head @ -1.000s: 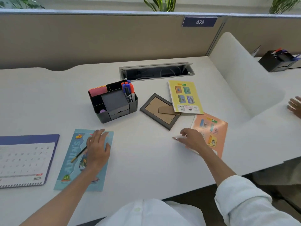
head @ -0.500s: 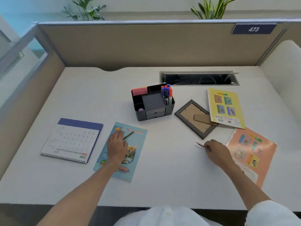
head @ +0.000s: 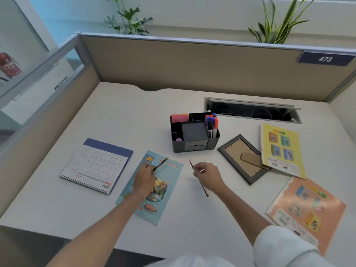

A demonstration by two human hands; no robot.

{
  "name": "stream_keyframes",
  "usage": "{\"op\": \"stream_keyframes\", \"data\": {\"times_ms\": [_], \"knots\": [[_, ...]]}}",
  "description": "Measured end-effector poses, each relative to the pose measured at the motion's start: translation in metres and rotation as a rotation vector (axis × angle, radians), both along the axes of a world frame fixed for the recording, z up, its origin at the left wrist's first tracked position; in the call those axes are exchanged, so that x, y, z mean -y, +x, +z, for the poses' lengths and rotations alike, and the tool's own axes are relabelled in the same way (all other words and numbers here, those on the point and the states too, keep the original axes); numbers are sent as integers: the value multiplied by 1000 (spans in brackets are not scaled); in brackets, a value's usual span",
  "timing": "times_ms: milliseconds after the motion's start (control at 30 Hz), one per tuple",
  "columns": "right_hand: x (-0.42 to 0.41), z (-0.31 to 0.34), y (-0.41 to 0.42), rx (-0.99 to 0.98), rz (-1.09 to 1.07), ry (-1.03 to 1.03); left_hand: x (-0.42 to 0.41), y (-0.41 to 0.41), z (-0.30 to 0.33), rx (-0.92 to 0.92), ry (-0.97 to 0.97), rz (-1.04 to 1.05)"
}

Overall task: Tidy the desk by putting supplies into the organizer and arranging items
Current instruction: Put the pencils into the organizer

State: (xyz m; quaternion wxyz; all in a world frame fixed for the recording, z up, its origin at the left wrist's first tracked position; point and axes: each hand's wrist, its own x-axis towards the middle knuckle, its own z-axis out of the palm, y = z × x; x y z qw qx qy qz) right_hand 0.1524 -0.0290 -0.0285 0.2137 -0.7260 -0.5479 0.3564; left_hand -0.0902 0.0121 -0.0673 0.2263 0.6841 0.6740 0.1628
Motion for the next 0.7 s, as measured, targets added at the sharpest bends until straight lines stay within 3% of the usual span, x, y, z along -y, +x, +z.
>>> {"op": "stream_keyframes", "data": {"times_ms": [167, 333, 700], "knots": [[-22, 12, -30, -386, -112, 34, 7, 34, 32, 456, 33, 65], [-45, 29, -40, -605, -188, 166, 1, 60, 56, 694, -65, 18], [-92, 46, -27, -733, -174, 215, -46, 71, 69, 657, -75, -91]]}}
